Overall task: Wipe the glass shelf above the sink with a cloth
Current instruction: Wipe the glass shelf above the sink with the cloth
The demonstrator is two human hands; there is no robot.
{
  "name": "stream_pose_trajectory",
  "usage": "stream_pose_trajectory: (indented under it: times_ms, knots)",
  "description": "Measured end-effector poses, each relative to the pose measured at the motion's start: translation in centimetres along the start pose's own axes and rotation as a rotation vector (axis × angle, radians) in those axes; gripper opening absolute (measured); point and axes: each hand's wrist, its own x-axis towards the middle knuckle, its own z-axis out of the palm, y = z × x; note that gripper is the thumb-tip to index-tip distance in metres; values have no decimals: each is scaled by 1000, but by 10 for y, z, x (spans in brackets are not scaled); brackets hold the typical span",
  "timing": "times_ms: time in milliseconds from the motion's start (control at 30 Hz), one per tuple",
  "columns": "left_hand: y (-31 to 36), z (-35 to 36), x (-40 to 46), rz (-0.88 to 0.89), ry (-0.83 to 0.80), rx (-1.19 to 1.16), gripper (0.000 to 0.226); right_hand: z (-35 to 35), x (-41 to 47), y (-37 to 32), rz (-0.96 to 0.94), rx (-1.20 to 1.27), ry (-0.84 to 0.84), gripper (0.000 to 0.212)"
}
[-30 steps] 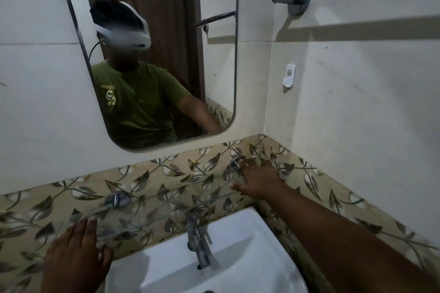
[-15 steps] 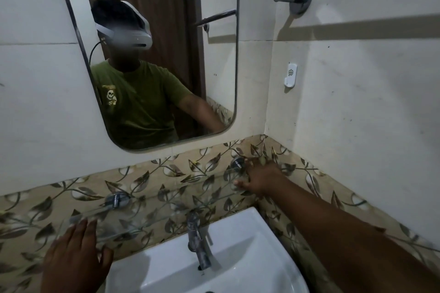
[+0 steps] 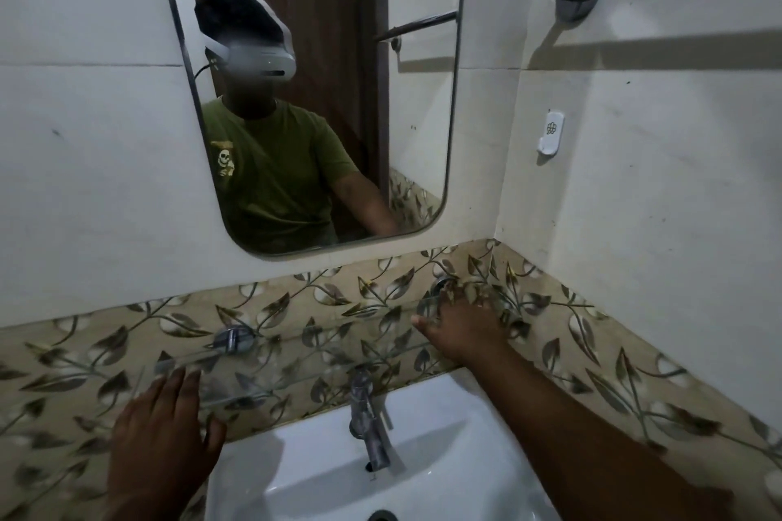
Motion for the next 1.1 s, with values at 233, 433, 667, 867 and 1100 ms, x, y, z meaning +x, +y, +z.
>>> stream_pose_trajectory:
  times_ms: [233, 433, 667, 867, 1100]
  knots:
    - [1, 1, -1, -25, 20, -48, 76, 8, -24, -57, -123, 93, 55, 65]
    - [-2, 1, -4, -24, 29, -25, 76, 0, -25, -131, -256, 168, 27, 51]
    - [-3, 1, -3, -7, 64, -22, 77, -16, -21, -200, -432, 121, 49, 34]
    - [-5, 3, -3, 7, 79, -8, 75, -36, 1, -231, -419, 72, -30, 47]
    - [-8, 4, -5, 12, 94, 29, 75, -37, 26, -115, -129, 50, 27, 61]
